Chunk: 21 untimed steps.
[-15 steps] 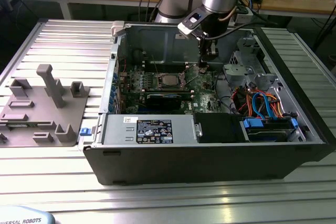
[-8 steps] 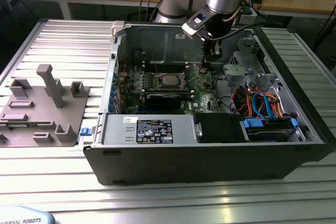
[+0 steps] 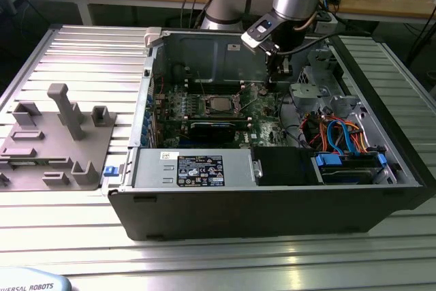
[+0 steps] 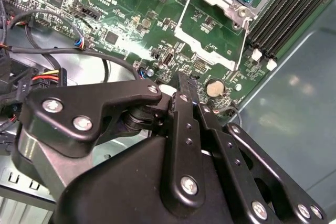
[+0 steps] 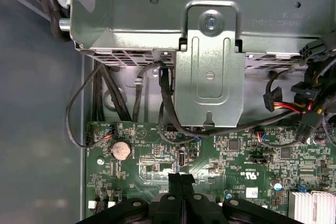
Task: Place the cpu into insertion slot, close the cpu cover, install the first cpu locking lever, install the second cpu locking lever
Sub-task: 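Close the cpu cover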
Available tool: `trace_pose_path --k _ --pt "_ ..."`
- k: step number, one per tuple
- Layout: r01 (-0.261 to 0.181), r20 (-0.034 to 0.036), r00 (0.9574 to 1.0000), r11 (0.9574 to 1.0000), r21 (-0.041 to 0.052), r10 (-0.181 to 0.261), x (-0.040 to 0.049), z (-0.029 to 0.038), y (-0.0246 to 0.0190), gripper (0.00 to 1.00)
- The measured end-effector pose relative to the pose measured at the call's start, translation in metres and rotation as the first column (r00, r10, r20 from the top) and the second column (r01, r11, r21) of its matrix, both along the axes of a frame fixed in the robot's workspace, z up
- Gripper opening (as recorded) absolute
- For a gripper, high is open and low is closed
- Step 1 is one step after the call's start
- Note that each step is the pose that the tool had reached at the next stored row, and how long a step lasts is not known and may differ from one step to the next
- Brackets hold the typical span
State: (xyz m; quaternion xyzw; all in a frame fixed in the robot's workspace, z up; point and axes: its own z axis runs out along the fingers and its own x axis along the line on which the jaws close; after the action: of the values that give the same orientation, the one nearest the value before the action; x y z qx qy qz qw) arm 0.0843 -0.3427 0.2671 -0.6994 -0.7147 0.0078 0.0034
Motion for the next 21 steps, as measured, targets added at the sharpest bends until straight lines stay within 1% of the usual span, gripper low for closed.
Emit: trace_pose_path --k 7,10,12,15,21 --pt "0.000 -0.0002 1.0000 1.0000 0.0035 0.000 0.0001 -0.0087 0.0000 0.11" --pt "0.000 -0.0002 1.0000 1.0000 0.0043 0.000 0.0001 -0.0144 0.0000 0.11" --pt "0.000 -0.0002 1.0000 1.0000 0.0048 0.000 -0.0003 -0.0164 0.0000 0.11" --pt "0.000 -0.0002 1.0000 0.9999 0.0117 0.000 -0.0063 -0.0169 0.0000 0.11" --pt "0.000 -0.0003 1.0000 0.9999 0.0122 0.000 -0.0192 -0.0169 0.0000 0.11"
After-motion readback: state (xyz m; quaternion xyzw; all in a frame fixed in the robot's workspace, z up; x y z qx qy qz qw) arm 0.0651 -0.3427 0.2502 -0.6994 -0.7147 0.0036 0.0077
